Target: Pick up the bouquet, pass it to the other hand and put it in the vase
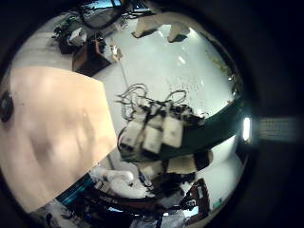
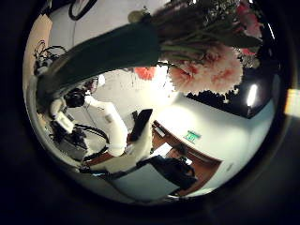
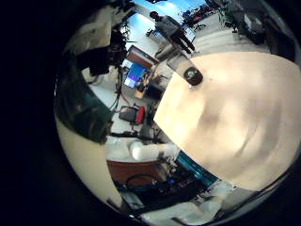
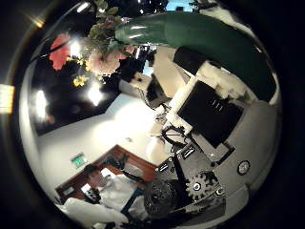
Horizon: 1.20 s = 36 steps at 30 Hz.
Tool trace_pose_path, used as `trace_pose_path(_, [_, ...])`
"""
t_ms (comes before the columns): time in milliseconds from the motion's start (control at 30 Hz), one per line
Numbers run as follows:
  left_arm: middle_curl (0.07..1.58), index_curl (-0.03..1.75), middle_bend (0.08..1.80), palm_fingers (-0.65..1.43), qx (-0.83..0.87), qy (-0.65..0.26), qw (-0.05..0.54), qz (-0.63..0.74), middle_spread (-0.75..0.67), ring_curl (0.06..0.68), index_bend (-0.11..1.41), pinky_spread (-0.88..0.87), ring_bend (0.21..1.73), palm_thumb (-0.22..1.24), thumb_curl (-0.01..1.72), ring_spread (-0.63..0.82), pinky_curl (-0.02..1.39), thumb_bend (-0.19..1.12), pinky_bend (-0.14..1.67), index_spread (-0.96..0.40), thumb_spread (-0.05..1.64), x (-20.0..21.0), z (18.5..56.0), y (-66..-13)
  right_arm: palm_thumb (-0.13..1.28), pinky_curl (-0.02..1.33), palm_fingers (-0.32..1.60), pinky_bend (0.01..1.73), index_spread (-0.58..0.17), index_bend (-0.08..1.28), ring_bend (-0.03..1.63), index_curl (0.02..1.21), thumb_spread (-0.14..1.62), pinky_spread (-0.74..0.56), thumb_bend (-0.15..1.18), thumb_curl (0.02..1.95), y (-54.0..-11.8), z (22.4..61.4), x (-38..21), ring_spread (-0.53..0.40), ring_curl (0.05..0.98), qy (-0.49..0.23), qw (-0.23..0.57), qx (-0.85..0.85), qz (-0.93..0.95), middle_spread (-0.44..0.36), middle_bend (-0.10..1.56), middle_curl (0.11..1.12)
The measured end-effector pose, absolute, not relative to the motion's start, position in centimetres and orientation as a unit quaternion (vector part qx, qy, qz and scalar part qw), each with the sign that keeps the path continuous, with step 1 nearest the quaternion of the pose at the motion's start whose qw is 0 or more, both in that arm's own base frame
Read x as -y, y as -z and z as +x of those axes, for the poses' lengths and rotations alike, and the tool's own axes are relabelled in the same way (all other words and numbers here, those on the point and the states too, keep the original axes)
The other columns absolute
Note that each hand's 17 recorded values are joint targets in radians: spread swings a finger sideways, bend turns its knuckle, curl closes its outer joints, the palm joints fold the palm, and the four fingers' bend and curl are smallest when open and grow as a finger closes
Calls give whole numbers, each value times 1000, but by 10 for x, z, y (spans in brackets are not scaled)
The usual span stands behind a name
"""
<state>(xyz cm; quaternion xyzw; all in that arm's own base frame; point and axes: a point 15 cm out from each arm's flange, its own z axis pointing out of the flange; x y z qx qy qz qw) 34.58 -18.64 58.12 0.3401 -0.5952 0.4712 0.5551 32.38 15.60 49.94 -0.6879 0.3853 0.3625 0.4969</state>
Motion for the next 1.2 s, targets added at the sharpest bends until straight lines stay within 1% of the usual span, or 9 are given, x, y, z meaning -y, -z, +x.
trace_pose_path(133, [455, 291, 516, 446, 597, -464, 559, 341, 20, 257, 154, 370, 578, 426, 357, 237, 193, -19, 437, 98, 1012, 187, 344, -580, 1135, 781, 1180, 1254, -206, 1212, 1481, 761, 861, -222, -5, 1173, -490, 325, -154, -166, 633, -352, 481, -396, -699, -97, 1401, 663])
trace_pose_path(267, [511, 269, 664, 901, 598, -447, 573, 338, -159, 279, 147, -54, 726, 463, 366, -102, 250, -15, 771, -34, 1003, 195, 338, -577, 1134, 794, 1179, 1248, -205, 1215, 1483, 758, 862, -217, -5, 1179, -483, 332, -152, -166, 634, -347, 477, -405, -698, -97, 1402, 663])
trace_pose_path(467, [682, 360, 817, 1269, 595, -444, 581, 333, -350, 451, 356, -397, 1111, 737, 446, -401, 429, 65, 1153, -273, 1011, 201, 336, -578, 1127, 816, 1176, 1237, -205, 1223, 1483, 756, 861, -216, -10, 1185, -480, 334, -150, -167, 634, -345, 478, -412, -695, -97, 1402, 663])
trace_pose_path(667, [809, 536, 992, 1218, 596, -463, 567, 330, -459, 540, 696, -452, 1311, 860, 535, -433, 531, 87, 1349, -463, 1022, 197, 339, -583, 995, 813, 1145, 1216, -210, 1197, 1454, 748, 896, -236, -49, 1090, -478, 349, -144, -173, 624, -325, 489, -429, -687, -102, 1388, 655])
trace_pose_path(800, [865, 637, 1072, 1150, 602, -478, 547, 332, -487, 574, 813, -458, 1395, 904, 586, -429, 577, 93, 1415, -538, 1034, 195, 340, -588, 885, 753, 991, 1147, -244, 995, 1398, 710, 942, -325, -51, 959, -466, 352, -135, -187, 586, -330, 493, -444, -672, -112, 1277, 617])
trace_pose_path(933, [900, 719, 1116, 1106, 606, -494, 523, 340, -498, 593, 860, -453, 1444, 926, 628, -417, 612, 88, 1457, -582, 1047, 186, 346, -596, 833, 736, 691, 1176, -276, 734, 1378, 678, 963, -415, -44, 861, -442, 347, -133, -211, 579, -352, 490, -458, -652, -126, 1136, 588])
trace_pose_path(967, [908, 737, 1128, 1101, 607, -496, 520, 341, -500, 595, 863, -453, 1451, 928, 636, -415, 620, 85, 1465, -590, 1049, 186, 347, -598, 811, 733, 480, 1207, -292, 603, 1358, 647, 966, -436, -45, 823, -442, 347, -132, -213, 572, -351, 491, -459, -652, -134, 1033, 562])
trace_pose_path(1067, [924, 789, 1146, 1080, 609, -504, 505, 346, -502, 601, 865, -450, 1473, 938, 662, -409, 638, 79, 1477, -611, 1063, 178, 353, -601, 763, 700, 141, 1112, -329, 477, 1245, 563, 971, -335, -47, 748, -442, 347, -132, -205, 518, -352, 491, -458, -652, -122, 875, 501])
trace_pose_path(1200, [939, 853, 1155, 1068, 616, -516, 479, 353, -503, 603, 857, -450, 1486, 941, 692, -404, 656, 66, 1483, -630, 1074, 165, 359, -612, 708, 644, -33, 1012, -371, 399, 1054, 476, 967, -78, -46, 667, -445, 348, -127, -110, 426, -348, 495, -459, -651, -81, 701, 425])
